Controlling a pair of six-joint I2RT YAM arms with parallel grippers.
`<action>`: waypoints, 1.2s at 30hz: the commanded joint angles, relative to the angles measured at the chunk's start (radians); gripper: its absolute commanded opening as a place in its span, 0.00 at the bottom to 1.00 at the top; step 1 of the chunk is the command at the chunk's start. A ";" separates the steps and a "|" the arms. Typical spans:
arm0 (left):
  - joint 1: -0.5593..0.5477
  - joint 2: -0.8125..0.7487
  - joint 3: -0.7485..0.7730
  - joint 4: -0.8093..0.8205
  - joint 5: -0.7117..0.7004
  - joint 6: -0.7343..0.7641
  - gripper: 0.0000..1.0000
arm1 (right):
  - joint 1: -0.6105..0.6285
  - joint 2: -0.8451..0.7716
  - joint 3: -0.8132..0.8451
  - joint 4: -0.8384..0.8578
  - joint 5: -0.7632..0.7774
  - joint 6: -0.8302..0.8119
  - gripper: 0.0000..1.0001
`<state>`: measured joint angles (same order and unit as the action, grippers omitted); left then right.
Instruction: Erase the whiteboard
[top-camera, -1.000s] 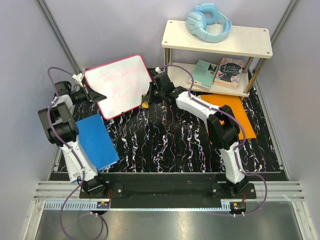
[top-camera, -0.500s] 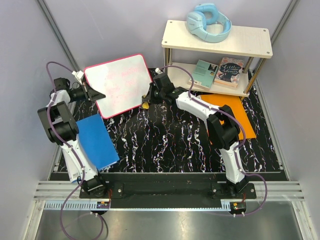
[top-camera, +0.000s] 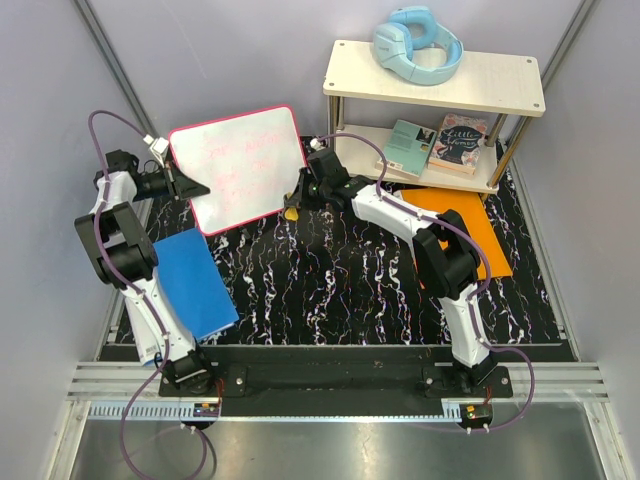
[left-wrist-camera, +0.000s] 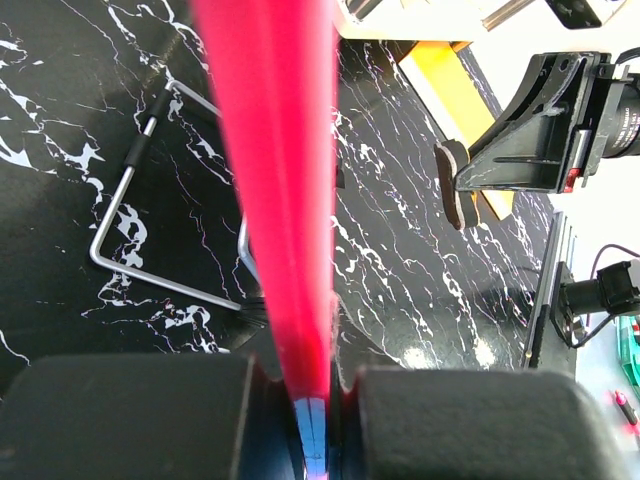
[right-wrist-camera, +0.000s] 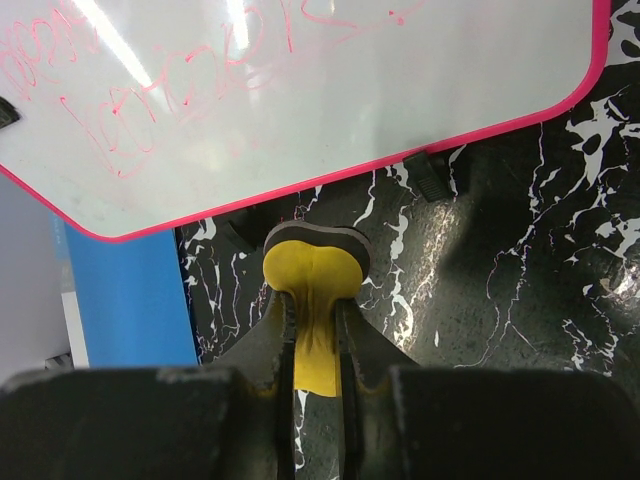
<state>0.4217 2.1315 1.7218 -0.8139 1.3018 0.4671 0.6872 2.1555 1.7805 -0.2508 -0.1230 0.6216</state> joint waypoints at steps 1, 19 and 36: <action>-0.006 0.068 -0.007 -0.096 -0.464 0.151 0.00 | -0.003 -0.051 -0.003 0.041 -0.009 -0.020 0.00; -0.004 0.001 -0.067 -0.070 -0.455 0.142 0.00 | -0.003 -0.066 -0.030 0.044 -0.017 -0.019 0.00; 0.031 -0.002 -0.162 -0.031 -0.585 0.174 0.00 | -0.003 -0.114 -0.138 0.081 -0.018 -0.005 0.00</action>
<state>0.4656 2.1101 1.6329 -0.7971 1.3132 0.4587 0.6872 2.1086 1.6409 -0.2214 -0.1257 0.6224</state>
